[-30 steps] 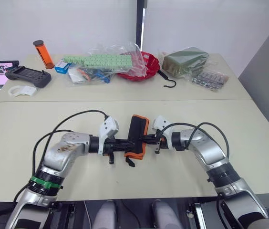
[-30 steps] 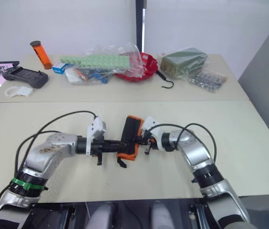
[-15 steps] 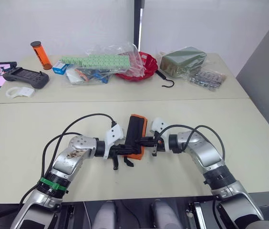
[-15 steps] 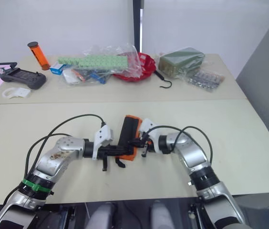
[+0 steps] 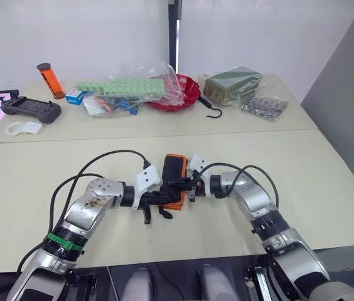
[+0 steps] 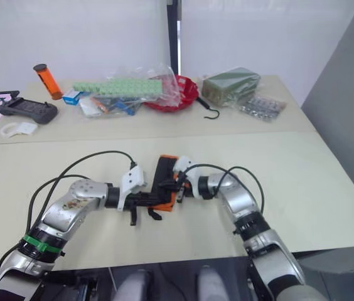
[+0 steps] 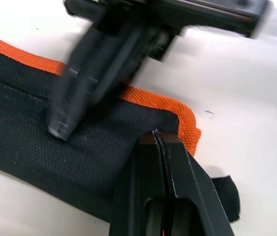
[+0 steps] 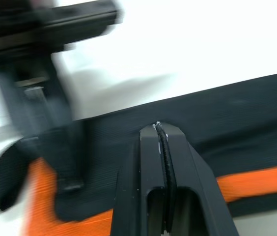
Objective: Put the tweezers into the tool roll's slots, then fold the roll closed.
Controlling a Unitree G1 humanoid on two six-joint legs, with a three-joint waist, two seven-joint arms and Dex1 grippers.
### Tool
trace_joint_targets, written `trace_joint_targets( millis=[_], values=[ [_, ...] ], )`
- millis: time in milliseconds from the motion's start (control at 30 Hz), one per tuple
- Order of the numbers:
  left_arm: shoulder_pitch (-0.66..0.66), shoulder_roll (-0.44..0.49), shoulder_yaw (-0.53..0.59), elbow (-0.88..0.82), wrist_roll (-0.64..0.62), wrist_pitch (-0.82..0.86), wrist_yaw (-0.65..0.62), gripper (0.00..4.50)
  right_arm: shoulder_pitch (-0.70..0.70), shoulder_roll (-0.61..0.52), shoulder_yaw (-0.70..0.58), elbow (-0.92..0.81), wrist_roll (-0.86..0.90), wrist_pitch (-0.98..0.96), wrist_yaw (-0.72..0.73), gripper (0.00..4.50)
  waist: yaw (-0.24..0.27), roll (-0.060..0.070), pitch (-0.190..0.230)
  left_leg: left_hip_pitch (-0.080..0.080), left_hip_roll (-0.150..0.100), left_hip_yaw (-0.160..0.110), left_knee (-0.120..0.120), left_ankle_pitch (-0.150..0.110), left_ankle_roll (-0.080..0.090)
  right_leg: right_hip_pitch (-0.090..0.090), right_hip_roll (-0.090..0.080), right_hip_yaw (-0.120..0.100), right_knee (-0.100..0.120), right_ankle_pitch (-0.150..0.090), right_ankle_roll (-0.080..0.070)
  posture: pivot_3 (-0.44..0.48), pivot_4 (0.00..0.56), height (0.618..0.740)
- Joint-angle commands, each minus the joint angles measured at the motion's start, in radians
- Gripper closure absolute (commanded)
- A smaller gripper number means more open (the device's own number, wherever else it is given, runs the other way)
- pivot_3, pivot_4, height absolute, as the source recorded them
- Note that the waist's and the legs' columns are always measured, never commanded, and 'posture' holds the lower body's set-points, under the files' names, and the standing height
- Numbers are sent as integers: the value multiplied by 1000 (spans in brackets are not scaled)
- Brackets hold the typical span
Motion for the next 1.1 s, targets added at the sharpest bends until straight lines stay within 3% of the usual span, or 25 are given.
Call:
trace_joint_targets(
  millis=[33, 333, 467, 567, 767, 867, 1100],
  values=[
    [52, 29, -50, 20, 33, 63, -20, 4481, -24, -9, -37, 179, -83, -29, -134, 4500, 1, 1, -2, 0, 0, 0, 0, 0, 0, 0, 0, 0, 0, 0, 0, 0, 150, 740],
    [73, 36, -45, -5, 28, 80, -15, 4481, -122, 44, -93, 411, -117, -125, -281, 4500, -4, 4, -6, -1, -1, 1, 0, -3, 5, 0, -1, 2, -1, 1, -2, 0, 150, 740],
    [74, 34, -32, 0, 23, 79, -11, 4481, -134, 64, -123, 431, -114, -175, -281, 4500, -3, 4, -6, -1, -1, 1, 0, -4, 7, 0, 0, 2, -1, 1, -4, 0, 150, 740],
    [70, 28, -10, -8, -3, 85, -15, 4481, -128, 66, -161, 386, -83, -221, -256, 4500, -4, 4, -6, -2, -1, 1, 0, -4, 7, -1, -1, 2, -2, 1, -4, 0, 150, 740],
    [61, 28, 26, -43, -49, 94, -30, 4481, -64, 60, -217, 103, 43, -201, -94, 4500, -5, 5, -4, -8, -1, 1, 0, -6, 9, -7, -1, 2, -1, 1, -5, 0, 150, 740],
    [55, 30, 32, -56, -50, 100, -26, 4481, -22, 61, -206, -37, 99, -115, -33, 4500, -4, 5, -4, -20, -1, 0, 1, -6, 9, -19, 0, 2, 1, 2, -6, 0, 150, 740],
    [49, 26, 27, -45, -36, 91, -18, 4481, 99, 55, -103, -206, 69, 12, 0, 4500, 1, 5, -4, -21, -2, 0, 1, -6, 9, -19, -1, 2, 0, 2, -6, 0, 150, 740]
  ],
)
